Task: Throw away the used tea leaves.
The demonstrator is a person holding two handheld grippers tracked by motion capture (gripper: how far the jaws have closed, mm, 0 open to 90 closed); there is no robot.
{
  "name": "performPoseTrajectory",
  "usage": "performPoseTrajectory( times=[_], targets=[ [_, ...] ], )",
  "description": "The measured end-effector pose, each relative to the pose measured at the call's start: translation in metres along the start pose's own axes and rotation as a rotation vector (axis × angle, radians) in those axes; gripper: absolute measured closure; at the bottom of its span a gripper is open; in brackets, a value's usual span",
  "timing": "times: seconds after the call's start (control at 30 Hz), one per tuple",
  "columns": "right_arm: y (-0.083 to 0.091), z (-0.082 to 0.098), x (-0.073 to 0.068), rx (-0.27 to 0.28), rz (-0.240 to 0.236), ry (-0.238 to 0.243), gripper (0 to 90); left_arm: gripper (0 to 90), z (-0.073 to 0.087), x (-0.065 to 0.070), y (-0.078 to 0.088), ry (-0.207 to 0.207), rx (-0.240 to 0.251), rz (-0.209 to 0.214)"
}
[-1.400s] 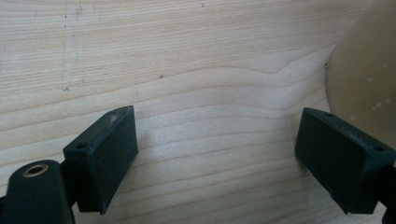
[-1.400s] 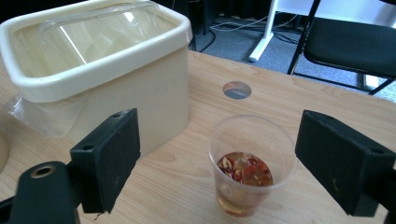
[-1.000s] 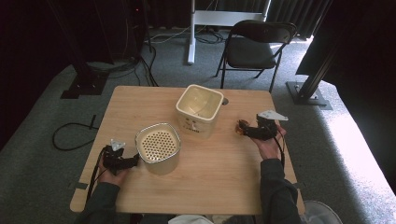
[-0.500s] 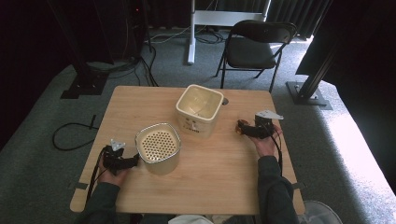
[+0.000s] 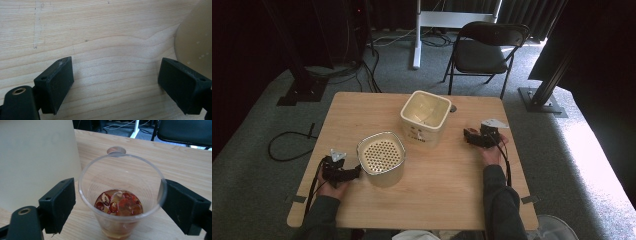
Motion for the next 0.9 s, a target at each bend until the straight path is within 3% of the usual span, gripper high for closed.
performPoseTrajectory(
  times=[0.1, 0.27, 0.47, 0.83, 0.9],
  targets=[
    [-0.004, 0.001, 0.001, 0.002, 0.009, 0.007, 18.9, 13.7, 0.000, 0.000, 0.000, 0.000, 0.001, 0.000],
    [-0.009, 0.001, 0.006, 0.021, 0.004, -0.024, 26.8, 13.8, 0.000, 0.000, 0.000, 0.000, 0.001, 0.000],
    [-0.008, 0.002, 0.005, 0.018, 0.005, -0.016, 28.0, 15.5, 0.001, 0.001, 0.002, -0.007, 0.007, 0.005],
    [0.002, 0.009, -0.017, -0.012, -0.052, 0.058, 29.1, 23.8, 0.006, 0.004, 0.009, 0.004, 0.019, -0.009],
    [0.007, 0.014, -0.025, -0.012, -0.084, 0.071, 29.2, 24.7, 0.009, 0.007, 0.012, -0.010, 0.024, 0.003]
  ],
)
Point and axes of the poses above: each handheld gripper's, and its own axes: y roughly backward along the jaws, z roughly out of its underside, x roughly to its right, the point moved 5 cm from there along -y, roughly forward along the jaws, and after that the axes turned 15 degrees about -y, right-handed, at the moved point
